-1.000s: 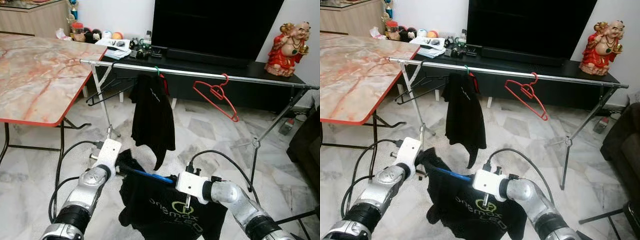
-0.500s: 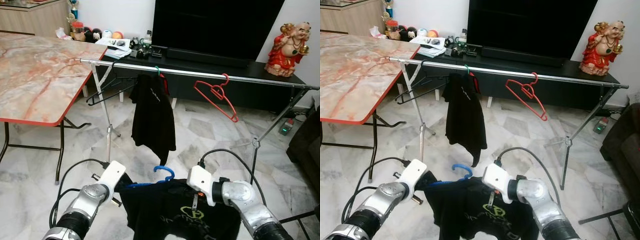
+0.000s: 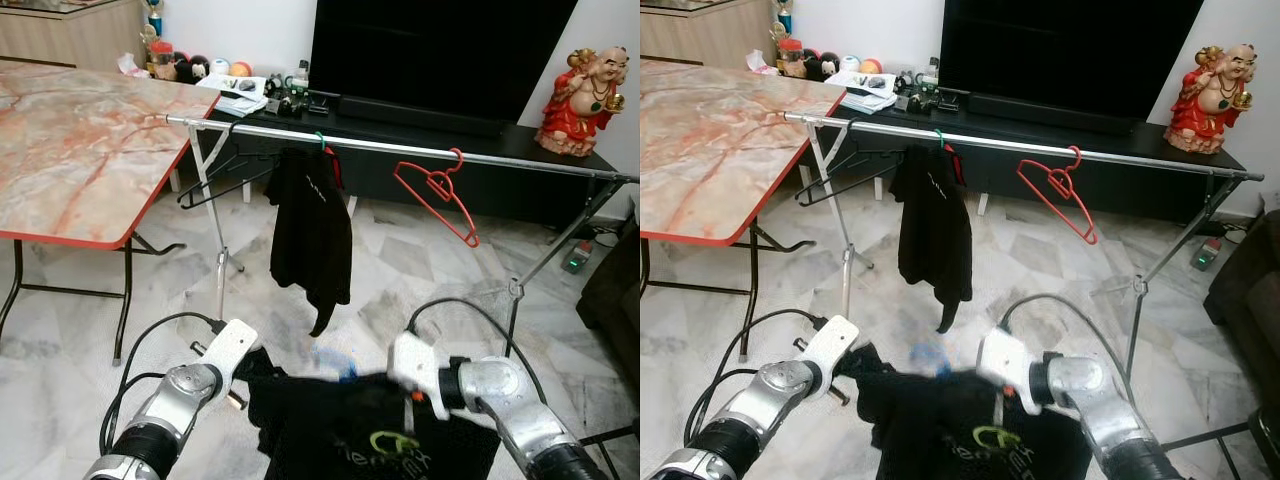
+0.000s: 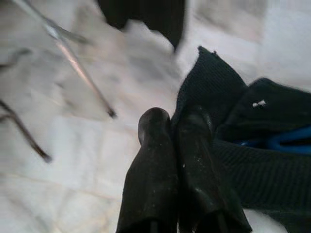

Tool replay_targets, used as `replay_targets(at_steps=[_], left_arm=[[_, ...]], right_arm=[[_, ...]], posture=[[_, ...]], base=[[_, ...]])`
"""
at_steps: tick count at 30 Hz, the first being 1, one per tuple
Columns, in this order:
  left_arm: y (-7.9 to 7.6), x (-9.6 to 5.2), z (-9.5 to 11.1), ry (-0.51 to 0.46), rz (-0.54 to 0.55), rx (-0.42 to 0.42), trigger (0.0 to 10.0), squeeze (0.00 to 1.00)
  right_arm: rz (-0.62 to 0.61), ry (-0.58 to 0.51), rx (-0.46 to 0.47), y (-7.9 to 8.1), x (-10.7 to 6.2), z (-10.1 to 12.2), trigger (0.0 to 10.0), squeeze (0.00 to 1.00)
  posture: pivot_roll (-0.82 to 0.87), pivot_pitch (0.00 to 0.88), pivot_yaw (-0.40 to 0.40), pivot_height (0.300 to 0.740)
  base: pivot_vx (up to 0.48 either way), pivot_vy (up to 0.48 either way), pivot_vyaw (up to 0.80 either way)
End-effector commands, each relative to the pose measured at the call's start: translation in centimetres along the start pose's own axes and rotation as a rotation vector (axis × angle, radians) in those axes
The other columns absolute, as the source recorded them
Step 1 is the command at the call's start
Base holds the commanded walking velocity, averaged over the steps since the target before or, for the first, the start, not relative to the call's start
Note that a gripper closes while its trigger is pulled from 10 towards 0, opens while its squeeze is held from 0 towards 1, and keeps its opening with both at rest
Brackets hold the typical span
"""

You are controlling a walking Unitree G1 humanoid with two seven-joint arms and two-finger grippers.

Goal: Hang hanger

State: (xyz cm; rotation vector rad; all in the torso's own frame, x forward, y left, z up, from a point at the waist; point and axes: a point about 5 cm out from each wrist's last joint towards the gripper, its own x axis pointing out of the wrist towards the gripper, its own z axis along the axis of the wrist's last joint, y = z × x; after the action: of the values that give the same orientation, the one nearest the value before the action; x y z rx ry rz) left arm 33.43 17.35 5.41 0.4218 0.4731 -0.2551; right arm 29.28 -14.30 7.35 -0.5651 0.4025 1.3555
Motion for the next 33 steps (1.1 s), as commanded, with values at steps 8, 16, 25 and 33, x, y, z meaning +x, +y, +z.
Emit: replay_targets(at_steps=[8, 16, 25, 33], left_arm=[[4.8, -0.7, 0.2, 0.003, 0.311, -0.049, 0.0, 0.0], [1.1, -0.7, -4.4, 0.277, -0.003, 0.039, 0.0, 0.0], [-3.0, -1.0, -3.3, 0.177, -0.395, 0.066, 0.0, 0.0], [-3.6, -2.0, -1.0, 0.023, -0.556, 0.071, 5.0, 0.47]], right_arm=[[-0.119, 0.034, -0.012, -0.6, -1.0, -0.8, 10.0, 0.0], [-0.295, -0.236, -0.009, -2.3, -2.4, 2.7, 10.0, 0.0], [-0.37, -0.419, 0.095, -3.6, -3.4, 4.1, 10.0, 0.0], [-0.283, -0.35, 0.141, -2.8, -1.8, 2.8, 10.0, 0.0]], posture=[[0.08, 0.0, -0.139, 0.74], [0.08, 0.003, -0.14, 0.74], [0.08, 0.005, -0.145, 0.74], [0.09, 0.005, -0.148, 0.74]], base=[[0.0, 0.0, 0.0], [0.0, 0.0, 0.0], [0.0, 0.0, 0.0], [0.0, 0.0, 0.0]])
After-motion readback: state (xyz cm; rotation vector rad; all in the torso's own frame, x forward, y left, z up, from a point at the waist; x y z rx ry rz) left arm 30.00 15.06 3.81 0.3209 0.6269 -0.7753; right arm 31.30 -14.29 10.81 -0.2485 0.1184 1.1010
